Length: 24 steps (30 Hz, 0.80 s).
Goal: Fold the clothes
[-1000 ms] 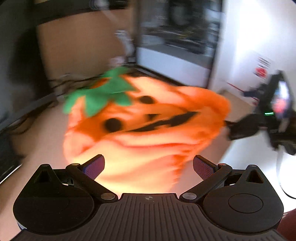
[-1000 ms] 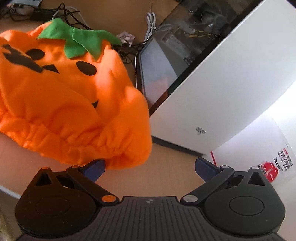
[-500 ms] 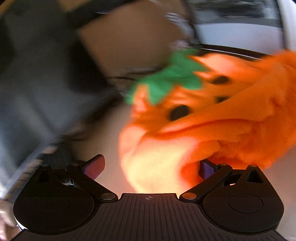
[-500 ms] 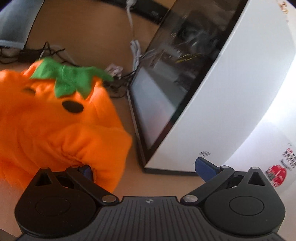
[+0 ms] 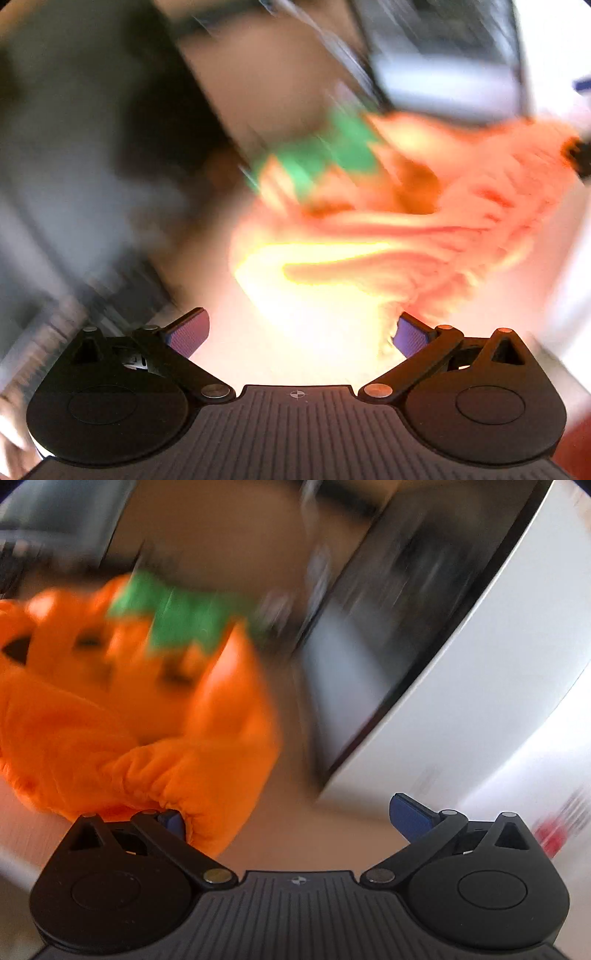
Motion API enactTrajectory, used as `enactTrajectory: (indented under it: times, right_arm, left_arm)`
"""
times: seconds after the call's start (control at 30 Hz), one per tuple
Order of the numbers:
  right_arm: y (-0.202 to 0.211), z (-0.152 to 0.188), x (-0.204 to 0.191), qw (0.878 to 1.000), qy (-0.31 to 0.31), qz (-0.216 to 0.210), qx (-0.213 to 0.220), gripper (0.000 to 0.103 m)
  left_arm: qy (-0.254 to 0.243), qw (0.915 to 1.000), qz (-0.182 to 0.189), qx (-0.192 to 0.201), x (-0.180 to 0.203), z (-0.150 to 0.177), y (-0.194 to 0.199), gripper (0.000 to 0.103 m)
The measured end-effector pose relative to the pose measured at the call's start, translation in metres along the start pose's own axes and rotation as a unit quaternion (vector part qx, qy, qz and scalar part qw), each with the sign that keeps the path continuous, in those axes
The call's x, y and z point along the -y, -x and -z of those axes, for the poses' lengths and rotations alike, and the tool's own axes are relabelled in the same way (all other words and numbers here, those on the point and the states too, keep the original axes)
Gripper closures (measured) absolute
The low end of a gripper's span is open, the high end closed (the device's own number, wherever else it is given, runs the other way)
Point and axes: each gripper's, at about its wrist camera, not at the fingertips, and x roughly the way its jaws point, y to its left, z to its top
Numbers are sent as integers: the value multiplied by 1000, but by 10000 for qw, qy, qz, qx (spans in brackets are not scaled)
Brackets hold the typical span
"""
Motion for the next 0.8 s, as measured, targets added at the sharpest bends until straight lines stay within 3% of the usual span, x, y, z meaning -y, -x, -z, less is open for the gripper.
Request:
enactTrajectory:
  times: [0.07,0.13,0.2,0.23,0.33,0.37,0.47,0.53,0.6,0.73,0.8]
  right_arm:
    - [-3,6,5,9986,-196,-372,-313,0]
    - [4,8,12,9948,-254,-898,-416,0]
    - [18,5,20,9854,-217,-1616,-479,0]
    - [26,1,27,9798,-250,-1943,-402,0]
    - [54,-8,51,9610,-823,-2636,137,0]
    - [56,-15,58,9522,-1169,-2799,361,0]
    - [31,-33,62,9165,-2334,-3189,623,0]
    - [1,-42,53,8876,-2920,-3525,510,0]
    - [-36,-48,30,8726,-3143,-3739,50,0]
    - [-79,-51,-9,8838,-2833,-3660,-682,0]
    - [-80,-43,-18,8892,-2613,-3664,-830,0]
  left_arm:
    - [-139,9982,508,-295,12,15,-4,0]
    - [-80,9955,901,-280,6,21,4,0]
    - [390,9872,1542,-98,-17,20,18,0]
    - [644,9802,1871,1,-30,19,25,0]
    - [1513,9475,2758,577,-71,5,41,0]
    - [1694,9393,2871,814,-80,-1,44,0]
    - [1850,9317,2840,1306,-83,-34,31,0]
    - [2010,9280,2828,1357,-77,-54,4,0]
    - [2360,9229,2876,990,-77,-64,-30,0]
    - [2705,9143,3013,30,-76,-55,-80,0]
    - [2709,9130,3047,-135,-73,-43,-82,0]
